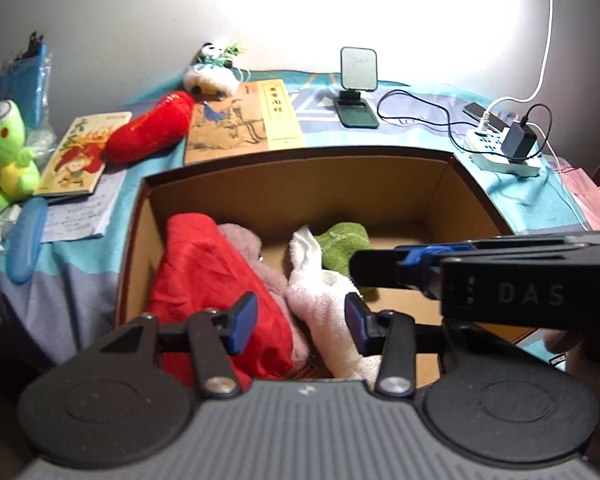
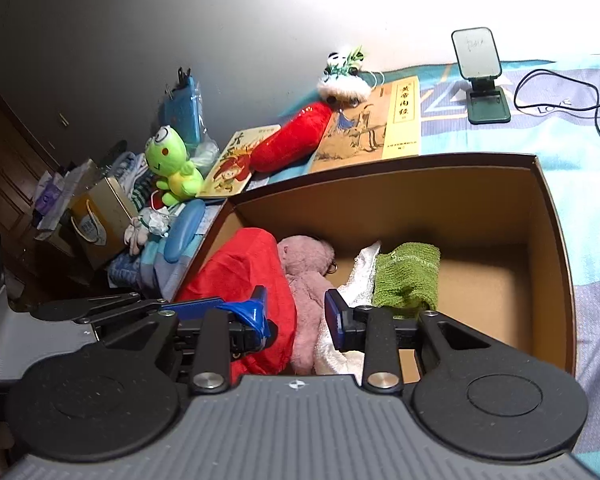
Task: Organize soft objects
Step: 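Carry the white item into the cardboard box and open the right gripper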
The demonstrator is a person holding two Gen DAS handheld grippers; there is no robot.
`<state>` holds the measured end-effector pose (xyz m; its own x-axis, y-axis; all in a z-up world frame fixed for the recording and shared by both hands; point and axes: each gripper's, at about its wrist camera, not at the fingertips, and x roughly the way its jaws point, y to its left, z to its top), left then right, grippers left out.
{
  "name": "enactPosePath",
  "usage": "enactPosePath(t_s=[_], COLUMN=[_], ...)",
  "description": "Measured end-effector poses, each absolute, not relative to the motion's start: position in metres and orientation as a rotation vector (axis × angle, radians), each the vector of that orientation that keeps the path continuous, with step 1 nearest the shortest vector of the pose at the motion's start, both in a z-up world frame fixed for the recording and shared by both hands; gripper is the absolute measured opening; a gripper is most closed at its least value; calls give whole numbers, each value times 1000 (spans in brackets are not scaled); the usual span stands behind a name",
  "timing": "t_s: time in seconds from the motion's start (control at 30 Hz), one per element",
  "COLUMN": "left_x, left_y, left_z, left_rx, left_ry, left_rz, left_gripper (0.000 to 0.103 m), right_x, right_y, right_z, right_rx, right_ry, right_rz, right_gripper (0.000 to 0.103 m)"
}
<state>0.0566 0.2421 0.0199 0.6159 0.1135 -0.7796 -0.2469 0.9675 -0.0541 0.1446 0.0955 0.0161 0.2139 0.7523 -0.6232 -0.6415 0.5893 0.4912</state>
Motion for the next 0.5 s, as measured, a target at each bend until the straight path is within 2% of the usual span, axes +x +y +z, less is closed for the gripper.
enactPosePath(t_s=[0.5], left_x=[19], left_y=[204], left_z=[41], left_rx=[-66], left_ry=[850], left_rz=[364], left_gripper=[49], right_x=[119], right_y=[58], right_z=[29], right_rx=[185], right_ry=[943], right_rz=[1074], right_gripper=[14])
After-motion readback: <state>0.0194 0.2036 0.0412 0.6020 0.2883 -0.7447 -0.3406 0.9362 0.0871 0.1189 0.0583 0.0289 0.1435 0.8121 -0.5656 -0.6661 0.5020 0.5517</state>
